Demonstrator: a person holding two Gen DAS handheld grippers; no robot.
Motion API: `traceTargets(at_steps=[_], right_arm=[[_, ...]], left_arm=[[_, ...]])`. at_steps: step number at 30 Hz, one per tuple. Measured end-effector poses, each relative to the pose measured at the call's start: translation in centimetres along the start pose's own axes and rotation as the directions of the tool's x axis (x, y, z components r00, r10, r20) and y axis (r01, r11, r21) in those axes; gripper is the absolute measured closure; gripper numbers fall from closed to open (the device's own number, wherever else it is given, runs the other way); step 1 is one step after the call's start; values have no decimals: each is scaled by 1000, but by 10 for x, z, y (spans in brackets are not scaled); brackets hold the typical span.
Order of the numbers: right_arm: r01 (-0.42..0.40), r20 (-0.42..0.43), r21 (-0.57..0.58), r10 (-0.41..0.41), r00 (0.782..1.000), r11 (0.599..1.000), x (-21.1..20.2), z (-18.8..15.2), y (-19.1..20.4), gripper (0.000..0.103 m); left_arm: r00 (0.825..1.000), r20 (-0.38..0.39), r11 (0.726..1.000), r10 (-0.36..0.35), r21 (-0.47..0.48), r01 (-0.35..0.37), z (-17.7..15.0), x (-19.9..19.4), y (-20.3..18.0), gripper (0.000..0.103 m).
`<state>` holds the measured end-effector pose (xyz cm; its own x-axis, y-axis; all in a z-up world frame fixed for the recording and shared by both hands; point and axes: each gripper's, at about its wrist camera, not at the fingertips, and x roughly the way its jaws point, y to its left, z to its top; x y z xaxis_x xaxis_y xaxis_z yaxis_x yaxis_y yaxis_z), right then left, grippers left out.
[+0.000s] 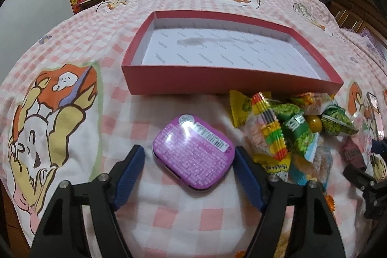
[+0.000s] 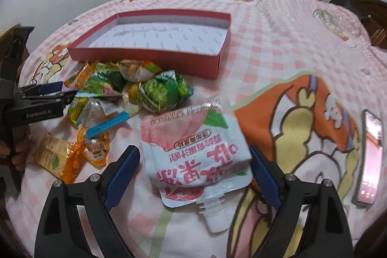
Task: Organize snacks
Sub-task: 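Grasp the purple tin with the left gripper while the right gripper grasps the white spouted pouch, then lift the purple tin with the left gripper while the right gripper carries the pouch over the red box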
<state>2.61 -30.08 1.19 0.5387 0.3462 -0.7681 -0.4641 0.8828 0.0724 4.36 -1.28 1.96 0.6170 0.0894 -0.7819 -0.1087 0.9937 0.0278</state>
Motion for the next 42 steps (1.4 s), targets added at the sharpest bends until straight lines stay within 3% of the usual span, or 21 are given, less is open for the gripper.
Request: traceTargets(at_steps=[6,11,17,30,42], right_arm=[[7,-32,11,-6,999,1000,7,3,-1,11],[42,-4,55,-42,999,998,-1,4,-1,11],[73,-20,108,-72,997,991,-2,8,1,21],[134,17,76,-135,991,988,11,0,11,23],[49,86,186,-66,994,981,-17,-4,0,27]], left_arm=[[1000,2,1000,-3,19,3,1,2,-3,31],[999,16,999,-51,-3,51,-3,5,2,31],[996,29,997,-80,-7,81,-6,5,8,32],[993,31,994,-112,9,112,-8,-7,8,34],[991,78,994,-108,28,106,-12,-47,4,34]])
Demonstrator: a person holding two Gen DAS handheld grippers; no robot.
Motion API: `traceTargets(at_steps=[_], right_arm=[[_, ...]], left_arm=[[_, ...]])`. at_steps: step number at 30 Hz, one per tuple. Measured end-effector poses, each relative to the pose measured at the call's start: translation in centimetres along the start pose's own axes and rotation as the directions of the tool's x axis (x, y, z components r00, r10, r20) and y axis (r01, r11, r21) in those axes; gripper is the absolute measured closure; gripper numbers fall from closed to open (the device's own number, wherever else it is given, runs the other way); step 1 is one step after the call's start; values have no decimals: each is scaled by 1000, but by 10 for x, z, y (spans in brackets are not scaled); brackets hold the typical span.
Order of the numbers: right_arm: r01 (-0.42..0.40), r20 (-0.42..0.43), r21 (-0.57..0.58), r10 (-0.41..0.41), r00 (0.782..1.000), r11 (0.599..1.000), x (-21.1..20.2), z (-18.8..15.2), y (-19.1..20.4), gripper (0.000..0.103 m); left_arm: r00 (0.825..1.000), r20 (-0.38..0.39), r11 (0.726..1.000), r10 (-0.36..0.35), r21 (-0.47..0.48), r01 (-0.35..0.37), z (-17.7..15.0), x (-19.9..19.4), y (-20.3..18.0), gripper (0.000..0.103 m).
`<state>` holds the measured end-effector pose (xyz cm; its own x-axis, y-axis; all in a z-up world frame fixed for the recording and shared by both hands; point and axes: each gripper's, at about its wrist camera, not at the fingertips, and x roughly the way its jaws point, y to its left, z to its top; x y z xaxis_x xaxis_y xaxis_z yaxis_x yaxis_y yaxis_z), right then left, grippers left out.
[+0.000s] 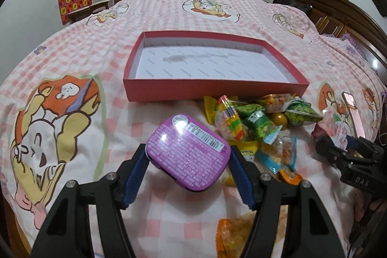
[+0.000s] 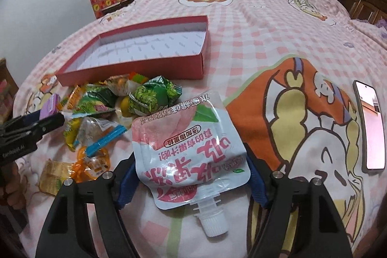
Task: Organize snacks
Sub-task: 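Lift the purple tin with the left gripper while the right gripper carries the pouch over the red box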
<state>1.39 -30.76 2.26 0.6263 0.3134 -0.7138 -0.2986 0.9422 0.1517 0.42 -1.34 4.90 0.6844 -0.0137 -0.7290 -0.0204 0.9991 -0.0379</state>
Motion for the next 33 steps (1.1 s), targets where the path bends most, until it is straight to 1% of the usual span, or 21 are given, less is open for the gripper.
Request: traceTargets(at_steps=[6,13,19,25,30,33], right_arm=[[-22,22,29,21,1000,999,-17,-1,-2,27],[-28,63,-9,28,998,1000,-35,6,8,27],[-56,60,-7,56,997,998,-36,25,16,27],[-87,51,-25,88,995,996,-45,43,25,27],[-125,48,-24,127,991,992,-54,67,31,27],[-122,53,-30,123,991,992,-58,83,34,27]], left_arm=[[1000,27,1000,1,19,-1,5,-15,-4,34],[998,57,998,-7,67,3,16,-27,-11,34],[997,73,996,-5,92,-2,34,-26,-12,34],[998,35,997,-55,56,53,54,-22,-6,34],[998,50,998,-45,48,43,69,-26,-3,34],[997,65,998,-43,39,40,82,-31,1,34]])
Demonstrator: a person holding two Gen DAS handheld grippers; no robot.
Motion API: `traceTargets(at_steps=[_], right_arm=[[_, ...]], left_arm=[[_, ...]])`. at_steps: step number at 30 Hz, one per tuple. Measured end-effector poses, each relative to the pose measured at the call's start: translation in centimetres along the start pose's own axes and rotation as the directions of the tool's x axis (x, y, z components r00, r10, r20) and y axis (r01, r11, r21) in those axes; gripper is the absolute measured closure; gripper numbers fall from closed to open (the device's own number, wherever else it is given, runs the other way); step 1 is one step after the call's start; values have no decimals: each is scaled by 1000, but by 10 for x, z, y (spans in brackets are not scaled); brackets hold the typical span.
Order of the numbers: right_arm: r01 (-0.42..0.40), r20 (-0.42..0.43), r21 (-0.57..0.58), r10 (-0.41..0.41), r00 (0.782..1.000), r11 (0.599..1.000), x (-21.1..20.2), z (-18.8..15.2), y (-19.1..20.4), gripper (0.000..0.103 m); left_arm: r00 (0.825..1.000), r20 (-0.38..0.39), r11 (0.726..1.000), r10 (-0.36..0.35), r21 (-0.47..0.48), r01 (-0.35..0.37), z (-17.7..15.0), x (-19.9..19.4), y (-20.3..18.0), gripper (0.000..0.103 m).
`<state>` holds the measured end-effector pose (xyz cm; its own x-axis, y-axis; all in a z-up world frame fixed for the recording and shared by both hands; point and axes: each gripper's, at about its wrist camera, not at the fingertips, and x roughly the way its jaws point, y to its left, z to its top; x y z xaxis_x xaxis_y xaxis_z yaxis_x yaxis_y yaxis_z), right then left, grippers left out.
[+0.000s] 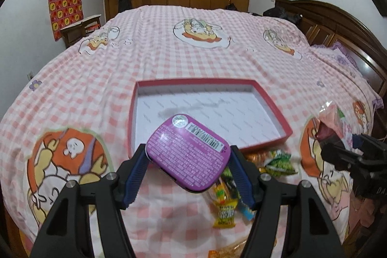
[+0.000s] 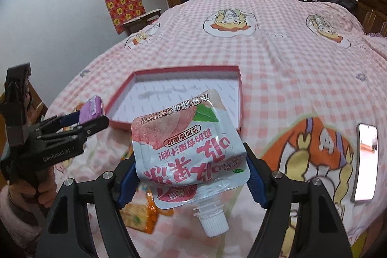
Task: Organize snacks
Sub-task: 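Lift the purple tin with the left gripper while the right gripper carries the pouch over the red box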
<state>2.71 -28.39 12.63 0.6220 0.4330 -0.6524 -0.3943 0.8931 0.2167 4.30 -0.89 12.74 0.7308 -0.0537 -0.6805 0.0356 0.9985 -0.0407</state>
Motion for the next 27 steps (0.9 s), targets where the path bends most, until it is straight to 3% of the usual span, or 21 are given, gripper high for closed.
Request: traceTargets(at_steps=[8,16,27], right_arm=[[-4,1,-16,4,1000,1000,3,42,9,27],[-1,-11,-37,1,1000,999,32,65,15,27],[28,-64,-11,-28,998,1000,94,77,-2,27]], left_arm=[[999,45,1000,29,-3,-29,35,-3,9,34],[999,45,1000,19,-19,-19,58,16,10,34],[999,-37,1000,-10,-20,10,67,94,9,34]])
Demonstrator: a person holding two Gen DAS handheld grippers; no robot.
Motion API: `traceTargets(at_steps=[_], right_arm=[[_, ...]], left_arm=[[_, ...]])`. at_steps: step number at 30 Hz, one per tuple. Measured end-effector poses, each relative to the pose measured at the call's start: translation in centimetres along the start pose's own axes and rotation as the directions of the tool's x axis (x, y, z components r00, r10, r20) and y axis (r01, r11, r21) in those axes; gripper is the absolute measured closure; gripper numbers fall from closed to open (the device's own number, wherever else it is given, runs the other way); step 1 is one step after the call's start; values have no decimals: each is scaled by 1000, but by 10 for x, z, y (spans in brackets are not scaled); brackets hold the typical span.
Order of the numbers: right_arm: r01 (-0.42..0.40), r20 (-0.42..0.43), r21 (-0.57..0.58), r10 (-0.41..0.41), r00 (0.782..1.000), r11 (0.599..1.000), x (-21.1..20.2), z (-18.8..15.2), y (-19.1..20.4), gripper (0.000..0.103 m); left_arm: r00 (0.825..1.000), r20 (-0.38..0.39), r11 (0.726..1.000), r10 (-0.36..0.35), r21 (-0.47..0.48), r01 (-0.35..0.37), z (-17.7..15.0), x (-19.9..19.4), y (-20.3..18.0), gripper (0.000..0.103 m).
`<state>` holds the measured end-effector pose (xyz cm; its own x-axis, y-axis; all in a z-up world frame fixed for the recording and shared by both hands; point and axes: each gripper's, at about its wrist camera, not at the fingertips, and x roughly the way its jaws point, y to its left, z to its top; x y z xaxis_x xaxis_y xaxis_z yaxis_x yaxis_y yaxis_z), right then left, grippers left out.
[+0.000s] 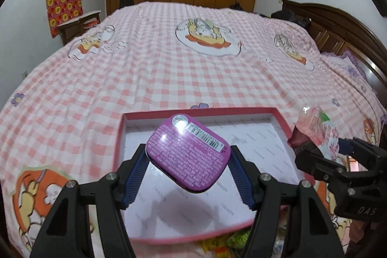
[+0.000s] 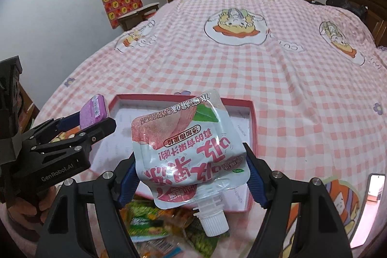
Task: Organize snacks
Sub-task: 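Lift the purple tin with the left gripper while the right gripper carries the pouch over the red box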
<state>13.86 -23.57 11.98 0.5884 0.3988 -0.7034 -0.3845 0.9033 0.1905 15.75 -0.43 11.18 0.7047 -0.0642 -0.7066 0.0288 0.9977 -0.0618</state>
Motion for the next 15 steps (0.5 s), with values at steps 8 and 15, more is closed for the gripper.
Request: traceTargets(at_steps=[8,15], right_arm=[[22,-55,51,-20,998,998,42,8,-14,27],[24,-83,43,-20,996,999,76,12,-23,27]], left_arm=[[997,-77,1000,-15,22,17,1,53,5,34],[996,-92,1000,-4,-20,2,-1,75,9,34]])
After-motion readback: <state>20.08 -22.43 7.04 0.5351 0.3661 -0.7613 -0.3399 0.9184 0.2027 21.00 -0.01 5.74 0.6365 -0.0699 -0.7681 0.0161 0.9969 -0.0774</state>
